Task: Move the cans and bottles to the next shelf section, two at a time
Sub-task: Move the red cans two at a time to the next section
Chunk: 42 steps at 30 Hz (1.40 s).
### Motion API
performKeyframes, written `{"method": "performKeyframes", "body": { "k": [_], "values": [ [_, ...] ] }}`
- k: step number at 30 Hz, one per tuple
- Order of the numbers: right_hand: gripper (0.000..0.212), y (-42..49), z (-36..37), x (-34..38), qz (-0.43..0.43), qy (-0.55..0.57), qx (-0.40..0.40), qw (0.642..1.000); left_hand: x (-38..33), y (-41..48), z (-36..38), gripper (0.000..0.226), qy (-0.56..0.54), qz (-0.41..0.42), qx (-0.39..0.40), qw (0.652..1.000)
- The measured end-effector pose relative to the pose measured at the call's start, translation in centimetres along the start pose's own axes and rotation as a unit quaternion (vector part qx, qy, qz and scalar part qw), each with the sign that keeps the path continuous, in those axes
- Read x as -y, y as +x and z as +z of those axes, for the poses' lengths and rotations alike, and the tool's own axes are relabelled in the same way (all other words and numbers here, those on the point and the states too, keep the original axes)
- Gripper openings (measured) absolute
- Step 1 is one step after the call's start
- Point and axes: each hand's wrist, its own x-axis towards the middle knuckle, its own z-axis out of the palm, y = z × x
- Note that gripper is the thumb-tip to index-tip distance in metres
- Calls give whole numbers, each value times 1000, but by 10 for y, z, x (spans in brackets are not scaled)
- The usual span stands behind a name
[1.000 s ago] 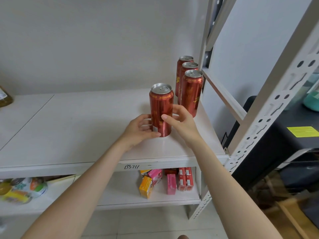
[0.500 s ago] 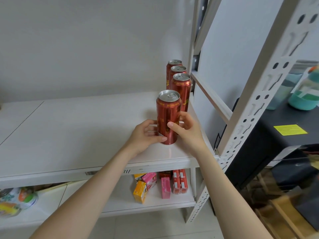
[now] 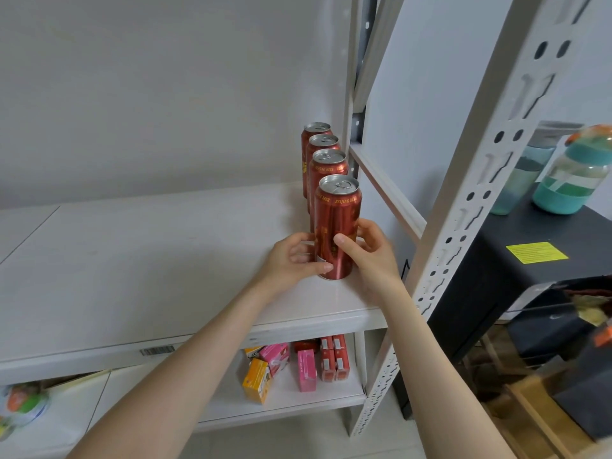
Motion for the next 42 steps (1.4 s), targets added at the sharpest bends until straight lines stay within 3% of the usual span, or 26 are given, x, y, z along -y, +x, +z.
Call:
{"method": "performKeyframes", "body": {
  "k": [24,32,37,42],
  "values": [
    [48,21,-2,1,-1,5,10,1000,0,25,-1,54,25,22,-3,999],
    [44,15,-3,10,14,-50,-6,999,-3,16,-13,50,131,7,12,991],
    [59,-6,12,18,32,-164,-121,979,-11,-11,-33,46,297,41,-17,954],
    [73,-47,31,28,-34,-318,-139,937,-14,-55,-62,50,443,112,-84,886]
  ]
}}
